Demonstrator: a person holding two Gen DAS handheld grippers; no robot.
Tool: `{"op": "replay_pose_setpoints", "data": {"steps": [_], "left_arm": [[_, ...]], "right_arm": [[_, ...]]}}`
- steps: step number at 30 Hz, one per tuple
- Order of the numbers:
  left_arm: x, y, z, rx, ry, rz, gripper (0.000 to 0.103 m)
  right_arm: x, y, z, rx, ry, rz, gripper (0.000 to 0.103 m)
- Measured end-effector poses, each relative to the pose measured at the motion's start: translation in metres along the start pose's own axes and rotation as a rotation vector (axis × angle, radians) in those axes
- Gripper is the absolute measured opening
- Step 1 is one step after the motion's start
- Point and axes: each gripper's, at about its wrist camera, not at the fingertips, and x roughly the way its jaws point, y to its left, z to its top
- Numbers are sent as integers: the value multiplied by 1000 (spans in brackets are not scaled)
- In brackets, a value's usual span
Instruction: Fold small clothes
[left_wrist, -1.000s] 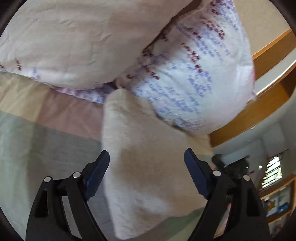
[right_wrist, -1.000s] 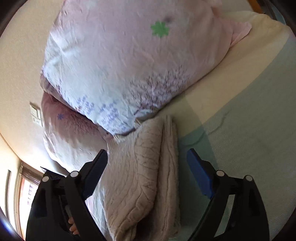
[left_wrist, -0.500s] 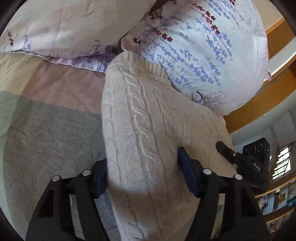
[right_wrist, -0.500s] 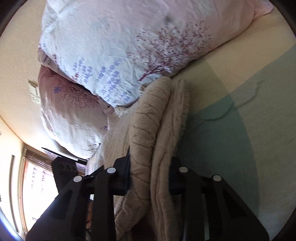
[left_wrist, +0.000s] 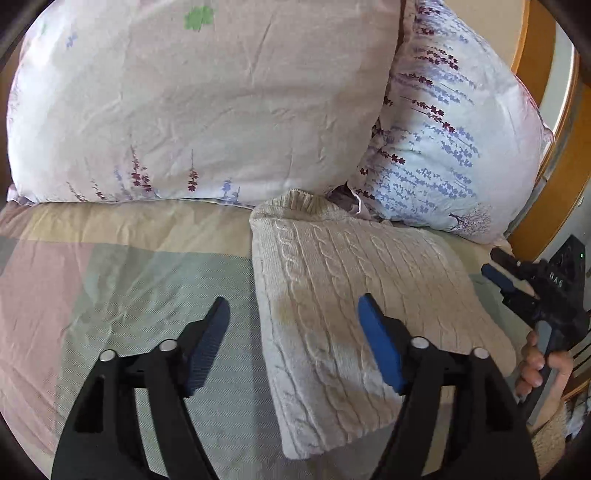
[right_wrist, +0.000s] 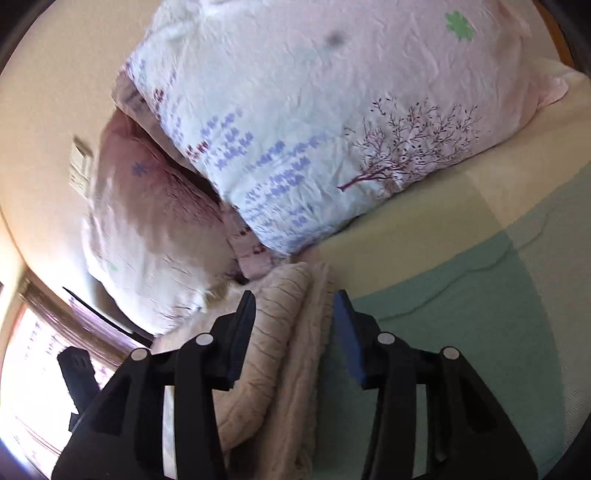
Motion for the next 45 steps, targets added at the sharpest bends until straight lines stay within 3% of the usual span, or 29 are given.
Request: {"op": "replay_pose_setpoints", "data": {"steps": [3, 4, 5, 6, 10, 12, 14, 15, 16, 18, 20, 23, 27, 31, 34, 38, 45], "left_arm": [[-20, -11, -26, 45, -19, 23, 84], [-24, -13, -34, 45, -18, 35, 91], [-27, -15, -41, 40, -22, 49, 99], [-30, -15, -49, 36, -22, 63, 101], [-19, -28, -65, 47, 13, 75, 102], [-17, -30, -71, 44, 23, 83, 102], [-10, -32, -76, 46, 67, 79, 102], [-6, -33, -78, 52, 89, 82, 102], [0, -34, -80, 60, 115, 98, 102], [5, -38, -81, 90, 147, 159, 102], [5, -43, -80, 123, 138, 217, 102], [11, -47, -83, 149, 168, 231, 102], [12, -39, -80, 120, 173, 238, 102], [11, -37, -80, 116, 170, 248, 102], [11, -37, -81, 114, 170, 246, 102], [11, -36, -81, 112, 170, 243, 102], [9, -32, -80, 87, 167, 259, 102]], "right_arm": [[25, 15, -2, -62, 71, -5, 44], [36, 22, -4, -98, 92, -26, 39], [39, 18, -1, -132, 114, -59, 29], [42, 19, -4, -163, 114, -116, 8], [29, -2, 3, -85, 21, -165, 6], [26, -6, 3, -89, 28, -198, 7], [15, 1, 0, -103, 31, -228, 13], [3, 9, -3, -122, 18, -270, 27], [-11, 19, -8, -153, -2, -315, 55], [-42, 42, -23, -248, -29, -313, 91], [-74, 58, -49, -336, -45, -378, 101], [-85, 74, -89, -467, -57, -501, 101], [-81, 57, -121, -406, 65, -451, 101], [-51, 62, -139, -414, 103, -512, 101], [-42, 74, -149, -490, 132, -568, 101], [-33, 67, -153, -461, 199, -662, 101], [-28, 67, -153, -470, 212, -687, 101]]}}
